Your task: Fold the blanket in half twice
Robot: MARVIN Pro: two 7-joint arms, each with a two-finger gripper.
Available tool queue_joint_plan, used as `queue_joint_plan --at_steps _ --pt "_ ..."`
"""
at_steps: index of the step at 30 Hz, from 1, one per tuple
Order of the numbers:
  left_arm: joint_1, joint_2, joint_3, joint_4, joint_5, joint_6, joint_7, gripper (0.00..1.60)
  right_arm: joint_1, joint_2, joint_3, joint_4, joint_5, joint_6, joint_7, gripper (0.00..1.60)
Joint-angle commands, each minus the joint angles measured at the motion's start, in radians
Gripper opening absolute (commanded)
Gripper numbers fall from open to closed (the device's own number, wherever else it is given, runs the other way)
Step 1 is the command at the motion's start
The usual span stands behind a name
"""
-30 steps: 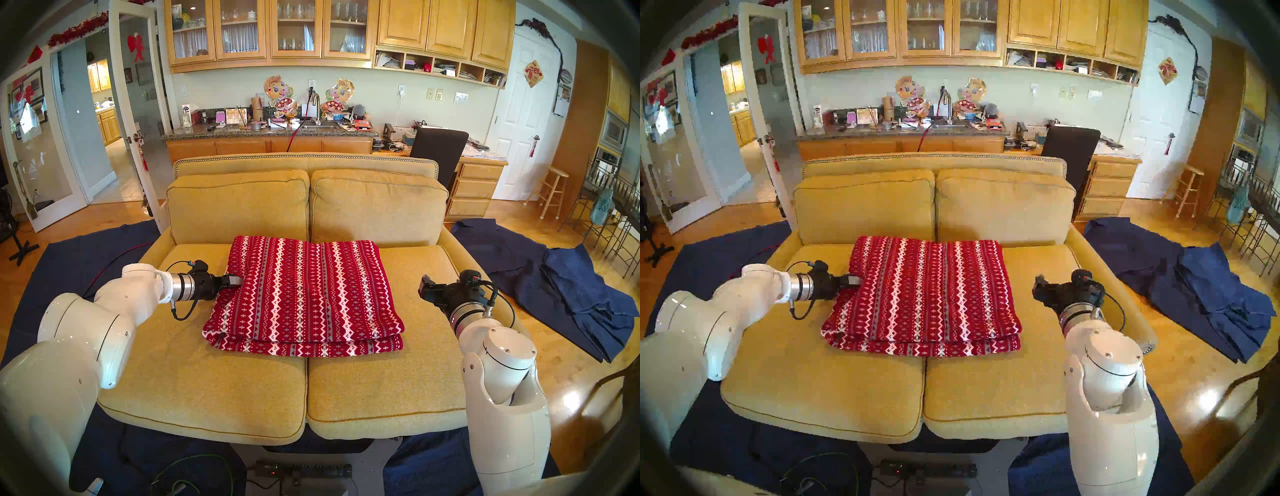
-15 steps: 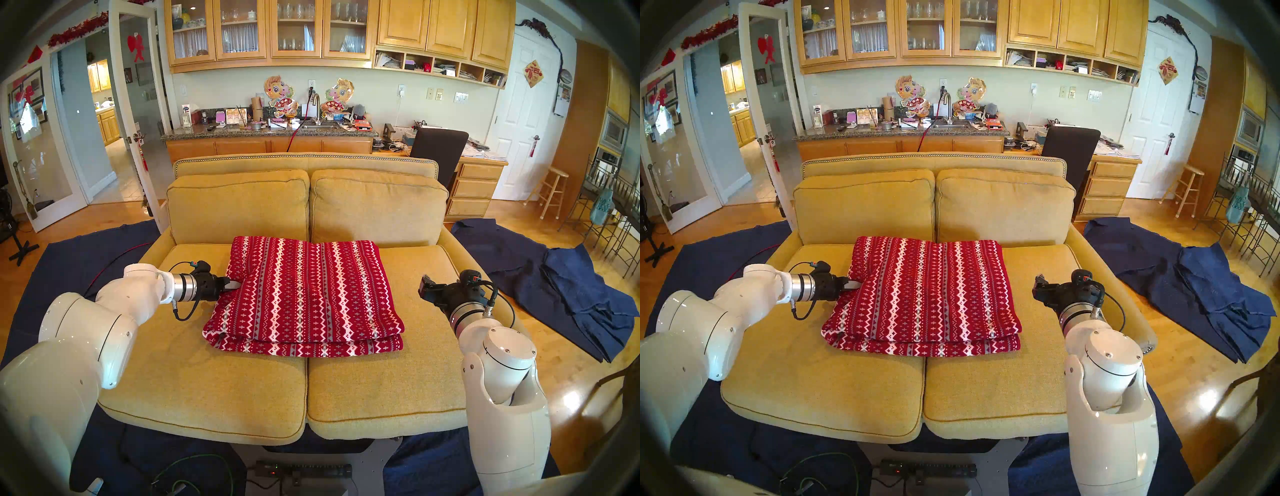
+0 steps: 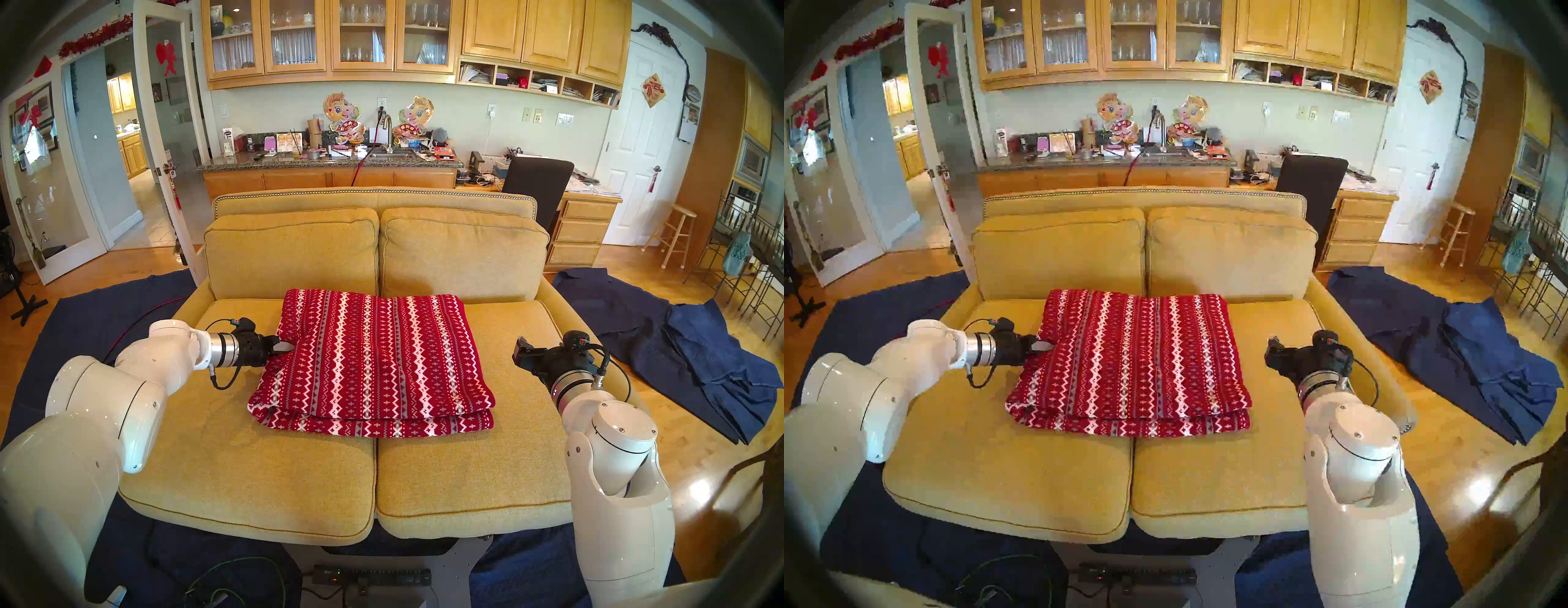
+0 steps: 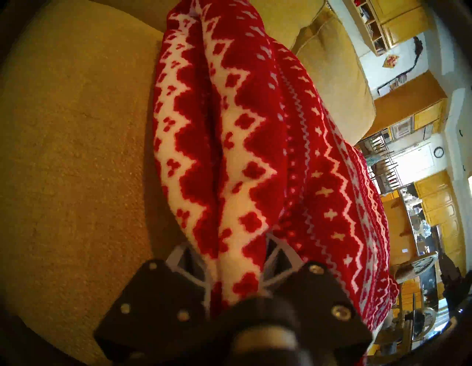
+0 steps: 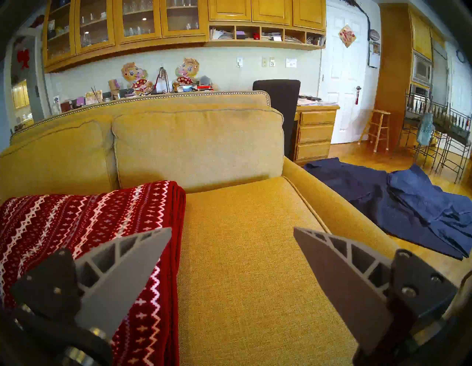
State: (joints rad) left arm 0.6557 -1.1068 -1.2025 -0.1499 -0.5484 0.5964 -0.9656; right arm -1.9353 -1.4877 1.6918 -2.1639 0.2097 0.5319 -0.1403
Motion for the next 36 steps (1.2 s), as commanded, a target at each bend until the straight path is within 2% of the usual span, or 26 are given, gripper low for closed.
queue_joint_plan --at_steps 1,11,19,20,21,23,25,26,27,28,29,30,31,32,34,35,36 --pt "-0.074 0.066 -0.006 -0.050 -0.002 0.005 -0.053 0.00 0.017 0.000 -0.001 -0.032 0.000 -0.008 0.001 1.60" --pt "-0.084 0.127 -0.006 -0.109 0.008 0.031 -0.109 0.00 0.018 0.001 -0.001 -0.029 0.000 -0.008 0.001 1.60" --pt "-0.089 0.186 -0.017 -0.147 0.014 0.047 -0.122 0.00 0.018 0.001 -0.001 -0.027 0.000 -0.008 0.001 1.60" --pt "-0.098 0.176 -0.028 -0.134 0.017 0.046 -0.118 0.00 0.018 0.001 -0.001 -0.027 0.000 -0.008 0.001 1.60" --pt "-0.092 0.204 -0.021 -0.154 0.015 0.049 -0.120 0.00 0.018 0.001 -0.001 -0.027 0.000 -0.008 0.001 1.60" --pt "-0.099 0.200 -0.030 -0.145 0.018 0.049 -0.118 0.00 0.018 0.001 -0.001 -0.027 0.000 -0.008 0.001 1.60" --pt "-0.101 0.237 -0.032 -0.158 0.018 0.054 -0.118 0.00 0.018 0.001 -0.001 -0.026 0.000 -0.008 0.001 1.60" --pt "-0.118 0.210 -0.055 -0.129 0.023 0.050 -0.111 0.00 0.018 0.001 -0.001 -0.026 0.000 -0.008 0.001 1.60" --pt "-0.118 0.210 -0.055 -0.129 0.023 0.050 -0.111 0.00 0.018 0.001 -0.001 -0.026 0.000 -0.008 0.001 1.60" --pt "-0.115 0.231 -0.050 -0.141 0.023 0.053 -0.114 0.00 0.018 0.001 -0.001 -0.025 0.000 -0.008 0.001 1.60" --pt "-0.122 0.223 -0.060 -0.130 0.024 0.050 -0.109 0.00 0.018 0.001 -0.001 -0.025 0.000 -0.008 0.001 1.60" --pt "-0.115 0.255 -0.050 -0.150 0.024 0.054 -0.114 0.00 0.018 0.001 -0.001 -0.025 0.000 -0.008 0.001 1.60" --pt "-0.120 0.224 -0.075 -0.132 0.028 0.049 -0.106 0.00 0.018 0.001 -0.001 -0.025 0.000 -0.008 0.001 1.60" --pt "-0.123 0.253 -0.062 -0.141 0.030 0.052 -0.111 0.00 0.018 0.001 -0.001 -0.025 0.000 -0.008 0.001 1.60" --pt "-0.126 0.263 -0.066 -0.143 0.035 0.053 -0.109 0.00 0.018 0.001 -0.001 -0.025 0.000 -0.008 0.001 1.60" --pt "-0.130 0.246 -0.082 -0.133 0.037 0.050 -0.105 0.00 0.018 0.001 -0.001 -0.025 0.000 -0.008 0.001 1.60" --pt "-0.131 0.266 -0.073 -0.140 0.039 0.052 -0.108 0.00 0.018 0.001 -0.001 -0.025 0.000 -0.008 0.001 1.60"
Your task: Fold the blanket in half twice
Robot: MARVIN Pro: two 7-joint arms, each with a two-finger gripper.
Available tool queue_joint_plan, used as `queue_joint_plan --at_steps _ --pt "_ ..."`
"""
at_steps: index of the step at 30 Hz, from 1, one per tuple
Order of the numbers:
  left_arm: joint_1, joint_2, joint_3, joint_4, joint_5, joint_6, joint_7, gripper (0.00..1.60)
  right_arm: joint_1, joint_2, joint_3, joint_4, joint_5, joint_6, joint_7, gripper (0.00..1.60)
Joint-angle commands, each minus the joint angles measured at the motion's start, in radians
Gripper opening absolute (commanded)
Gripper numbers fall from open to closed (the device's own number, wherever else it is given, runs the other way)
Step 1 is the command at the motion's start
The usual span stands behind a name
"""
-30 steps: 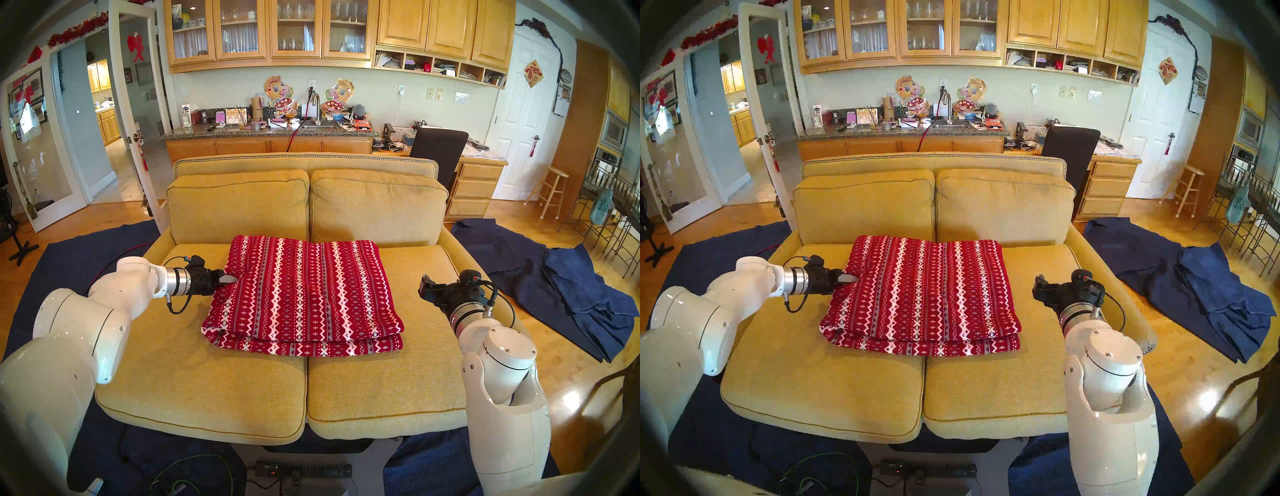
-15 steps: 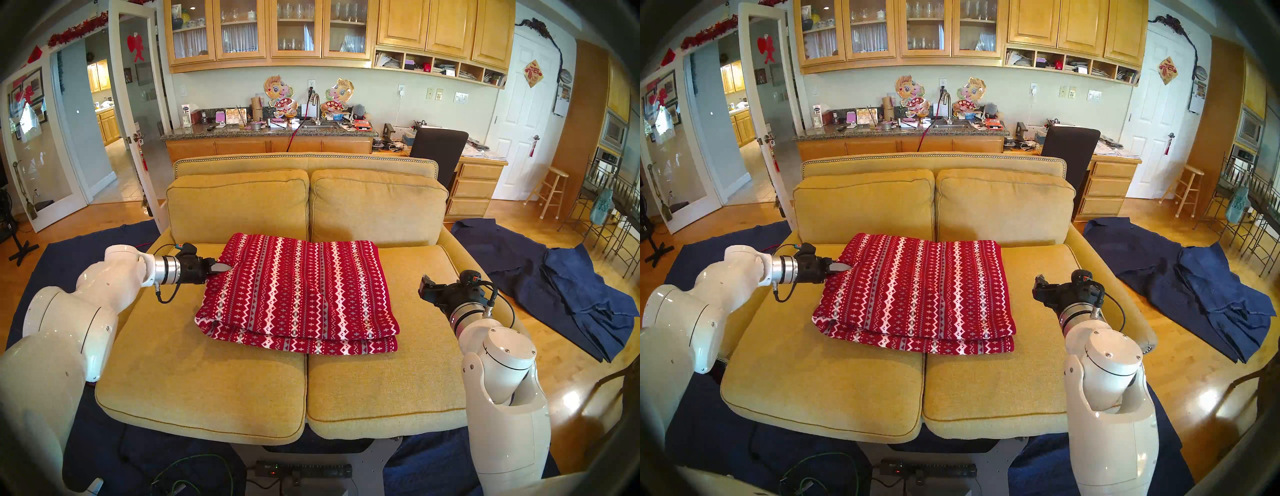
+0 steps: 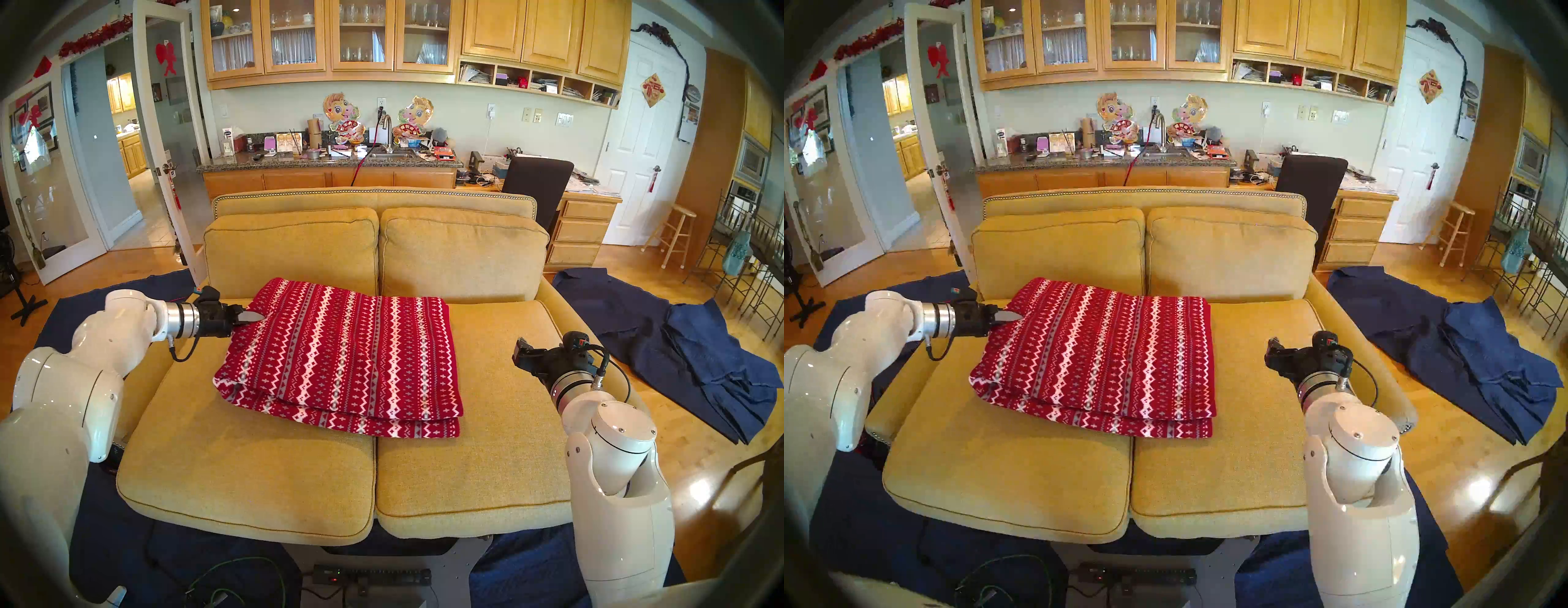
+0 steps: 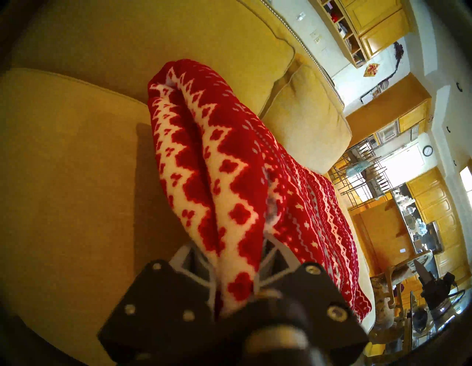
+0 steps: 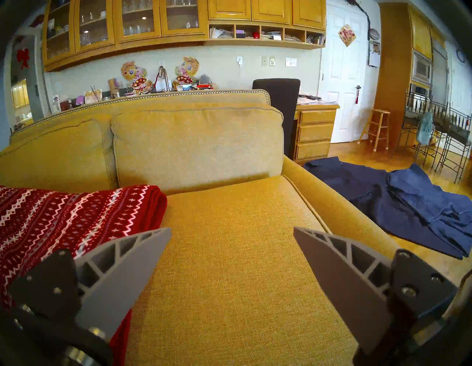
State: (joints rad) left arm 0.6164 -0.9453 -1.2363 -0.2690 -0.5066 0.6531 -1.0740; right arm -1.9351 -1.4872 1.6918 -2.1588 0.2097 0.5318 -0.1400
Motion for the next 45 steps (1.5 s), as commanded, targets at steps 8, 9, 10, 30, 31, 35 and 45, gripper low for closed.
queue_joint_plan --at_steps 8,9,10,30,31,35,45 --pt "-0.102 0.143 -0.052 -0.038 0.019 -0.003 -0.001 0.00 0.018 0.001 -0.001 -0.031 0.000 -0.008 0.001 1.60" --pt "-0.100 0.157 -0.047 -0.050 0.020 0.000 -0.005 0.00 0.018 0.001 -0.001 -0.031 0.000 -0.008 0.001 1.60" --pt "-0.097 0.170 -0.042 -0.063 0.021 0.001 -0.008 0.00 0.018 0.001 -0.001 -0.031 0.000 -0.008 0.001 1.60" --pt "-0.077 0.082 0.022 -0.299 0.073 -0.009 -0.120 0.00 0.018 0.001 -0.001 -0.027 0.000 -0.008 0.001 1.60" --pt "-0.075 0.076 0.026 -0.306 0.075 -0.008 -0.125 0.00 0.018 0.001 -0.001 -0.026 0.000 -0.008 0.001 1.60" --pt "-0.060 0.058 0.045 -0.358 0.083 -0.005 -0.141 0.00 0.018 0.001 -0.001 -0.025 0.000 -0.008 0.001 1.60" --pt "-0.027 0.033 0.097 -0.486 0.088 0.003 -0.156 0.00 0.018 0.002 -0.001 -0.020 0.000 -0.008 0.001 1.60"
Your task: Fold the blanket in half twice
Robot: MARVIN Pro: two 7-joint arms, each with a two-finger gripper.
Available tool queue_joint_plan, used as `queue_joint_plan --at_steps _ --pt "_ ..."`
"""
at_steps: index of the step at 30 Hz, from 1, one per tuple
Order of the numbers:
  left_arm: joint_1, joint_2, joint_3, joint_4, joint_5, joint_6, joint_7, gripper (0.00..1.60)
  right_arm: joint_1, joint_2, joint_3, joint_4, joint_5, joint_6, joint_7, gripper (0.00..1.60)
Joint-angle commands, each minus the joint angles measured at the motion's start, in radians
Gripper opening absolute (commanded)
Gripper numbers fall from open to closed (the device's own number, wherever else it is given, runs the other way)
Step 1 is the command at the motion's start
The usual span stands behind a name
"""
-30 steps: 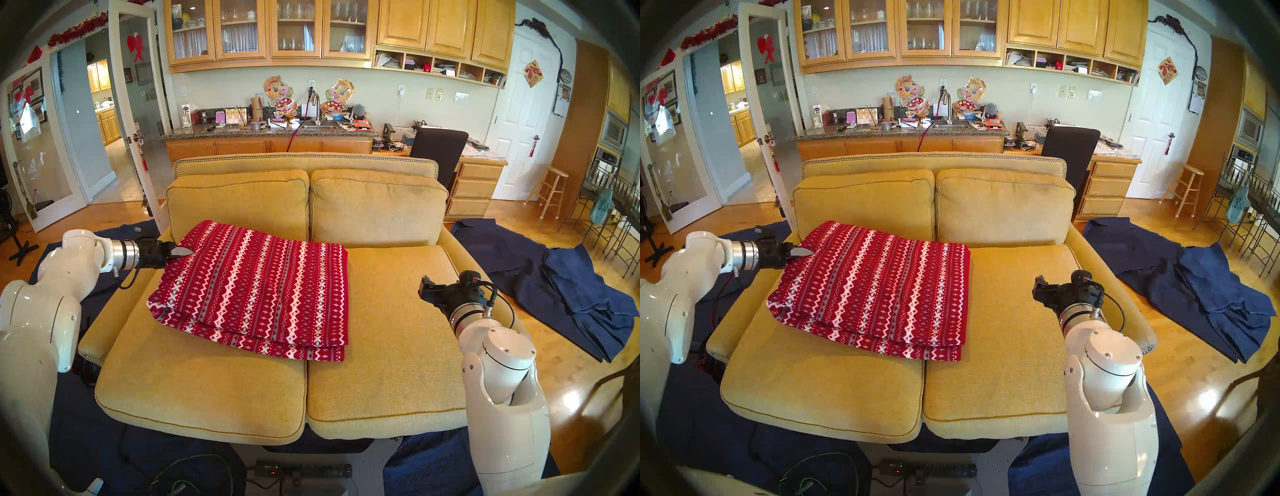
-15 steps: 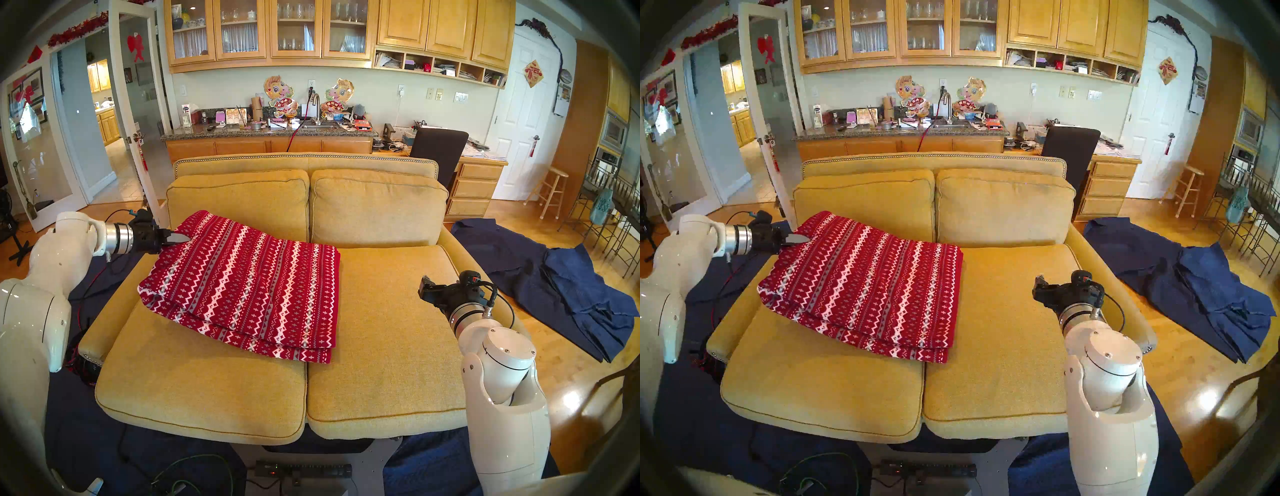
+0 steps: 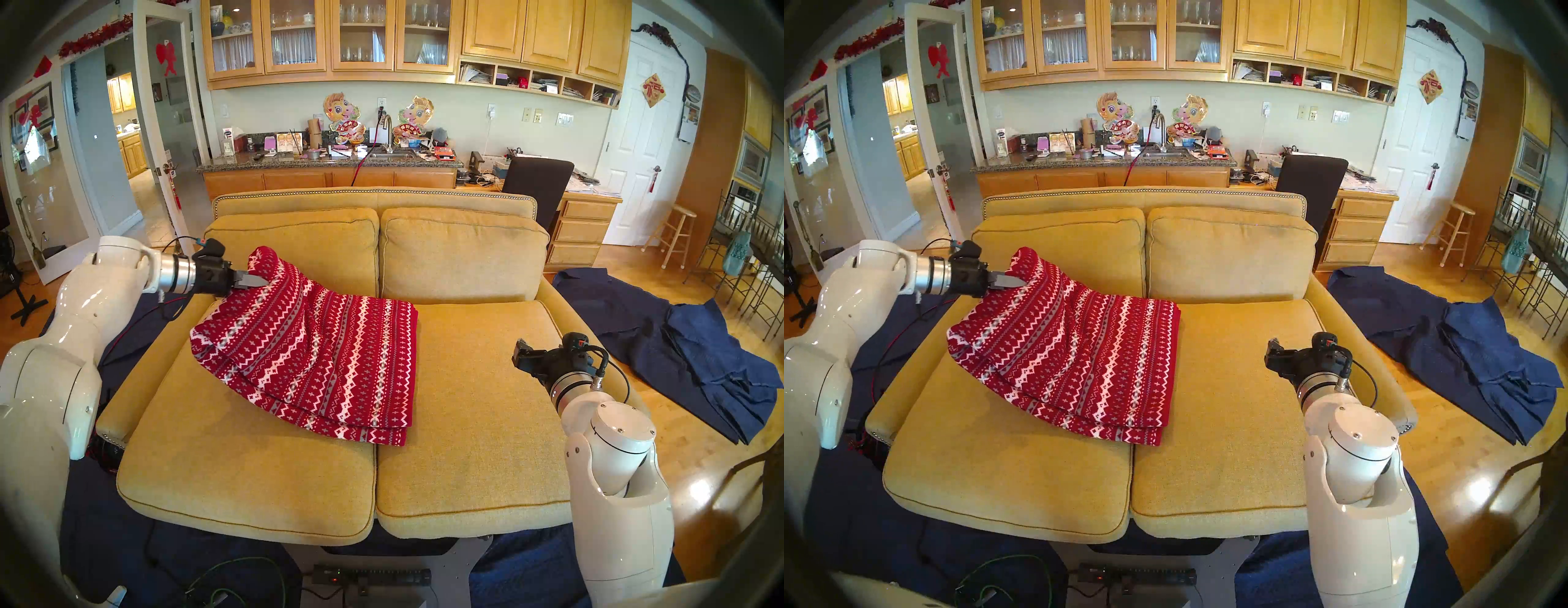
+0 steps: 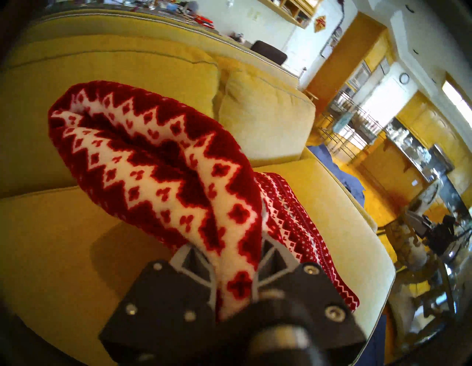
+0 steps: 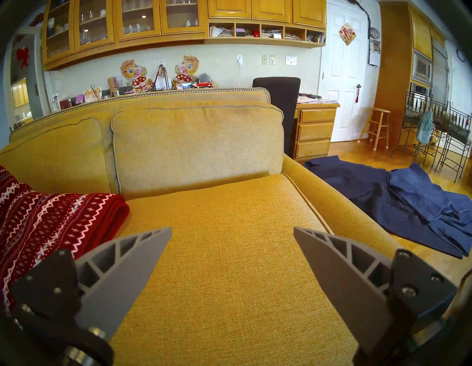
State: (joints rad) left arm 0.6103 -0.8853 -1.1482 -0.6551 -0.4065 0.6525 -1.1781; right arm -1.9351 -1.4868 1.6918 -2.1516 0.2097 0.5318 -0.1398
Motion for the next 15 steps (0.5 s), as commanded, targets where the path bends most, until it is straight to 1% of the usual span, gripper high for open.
queue_joint_plan --at_steps 1,3,5,7,9,11,12,15 --pt "-0.017 -0.029 0.014 -0.116 -0.012 0.003 -0.052 0.00 0.018 0.001 -0.001 -0.027 0.000 -0.008 0.001 1.60" --pt "-0.014 -0.031 0.019 -0.130 -0.012 0.002 -0.052 0.00 0.018 0.001 -0.001 -0.026 0.000 -0.008 0.001 1.60" --pt "-0.004 -0.038 0.035 -0.175 -0.012 0.003 -0.050 0.00 0.018 0.002 -0.001 -0.024 0.000 -0.008 0.001 1.60" --pt "-0.004 -0.045 0.041 -0.174 -0.012 0.001 -0.051 0.00 0.018 0.002 -0.001 -0.024 0.000 -0.008 0.001 1.60" --pt "0.011 -0.051 0.059 -0.225 -0.012 0.003 -0.048 0.00 0.018 0.002 -0.001 -0.022 0.000 -0.008 0.001 1.60" --pt "0.013 -0.054 0.064 -0.232 -0.012 0.002 -0.048 0.00 0.018 0.002 -0.001 -0.021 0.000 -0.008 0.001 1.60" --pt "0.021 -0.052 0.070 -0.262 -0.012 0.004 -0.045 0.00 0.018 0.002 -0.001 -0.021 0.000 -0.008 0.001 1.60" --pt "0.036 -0.059 0.092 -0.303 -0.011 0.005 -0.041 0.00 0.019 0.002 -0.001 -0.018 0.000 -0.008 0.001 1.60"
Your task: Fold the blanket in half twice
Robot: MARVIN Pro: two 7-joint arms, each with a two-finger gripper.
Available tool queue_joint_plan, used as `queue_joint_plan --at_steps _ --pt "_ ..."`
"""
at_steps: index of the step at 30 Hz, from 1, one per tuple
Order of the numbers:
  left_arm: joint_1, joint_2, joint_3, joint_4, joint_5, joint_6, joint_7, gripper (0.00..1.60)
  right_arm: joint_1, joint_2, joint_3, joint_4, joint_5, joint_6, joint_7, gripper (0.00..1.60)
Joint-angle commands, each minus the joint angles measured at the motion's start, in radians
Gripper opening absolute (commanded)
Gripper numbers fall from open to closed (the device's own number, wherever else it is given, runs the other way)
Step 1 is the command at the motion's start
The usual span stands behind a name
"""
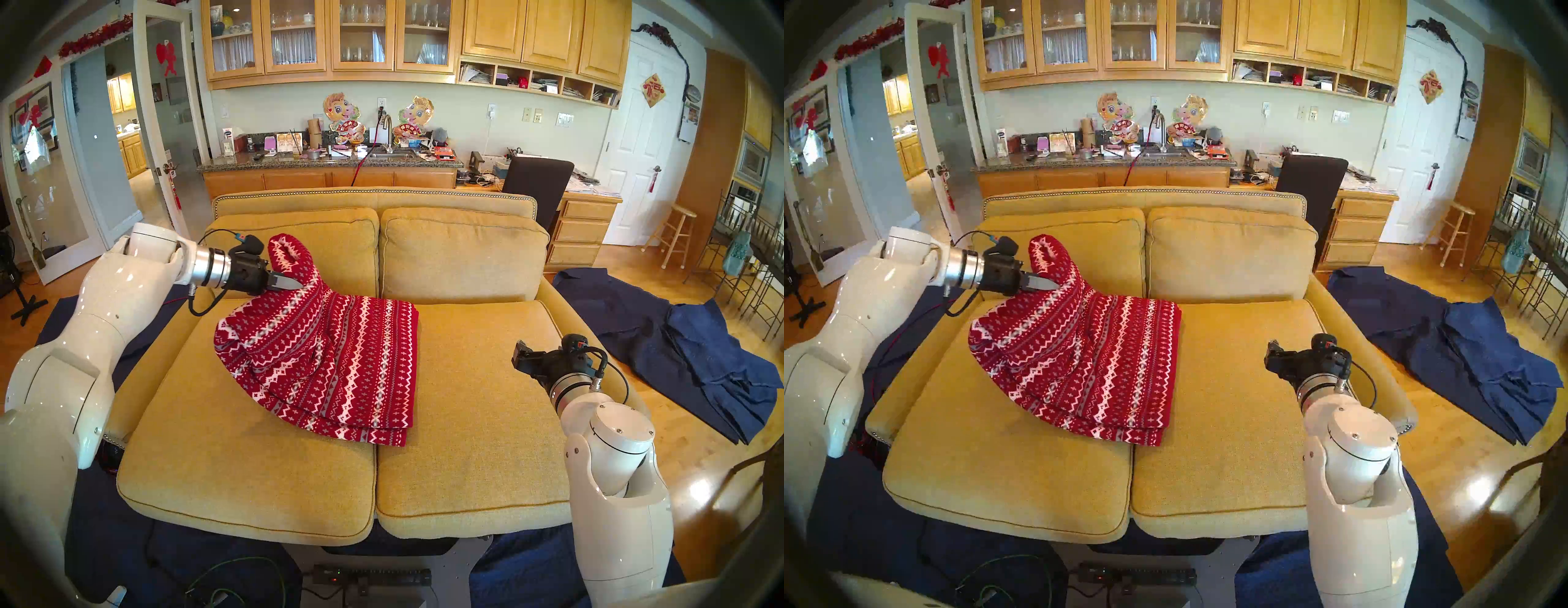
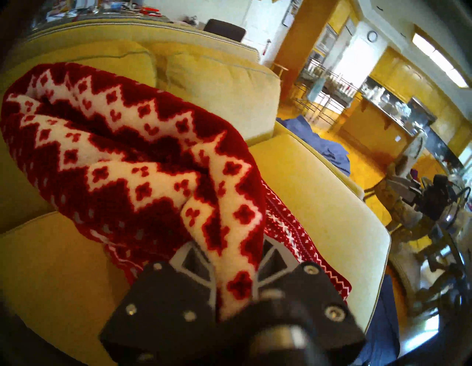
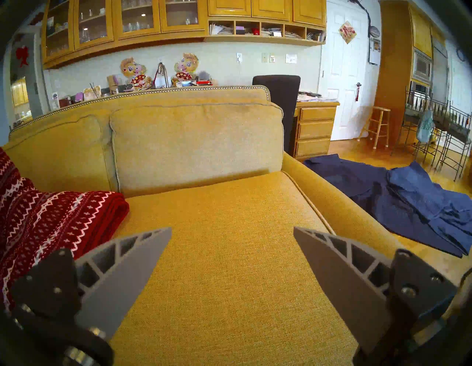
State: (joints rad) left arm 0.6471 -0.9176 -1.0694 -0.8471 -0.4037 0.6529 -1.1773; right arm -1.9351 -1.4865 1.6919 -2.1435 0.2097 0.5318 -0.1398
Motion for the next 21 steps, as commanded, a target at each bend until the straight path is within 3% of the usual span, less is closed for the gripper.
queue_joint_plan --at_steps 1,21 --pt "-0.001 -0.026 0.013 -0.111 -0.014 0.005 -0.042 0.00 0.019 0.002 -0.001 -0.027 0.000 -0.008 0.001 1.60" --pt "0.109 -0.021 0.123 -0.386 -0.003 0.072 0.034 0.00 0.021 0.002 -0.001 -0.024 0.000 -0.009 0.002 1.60"
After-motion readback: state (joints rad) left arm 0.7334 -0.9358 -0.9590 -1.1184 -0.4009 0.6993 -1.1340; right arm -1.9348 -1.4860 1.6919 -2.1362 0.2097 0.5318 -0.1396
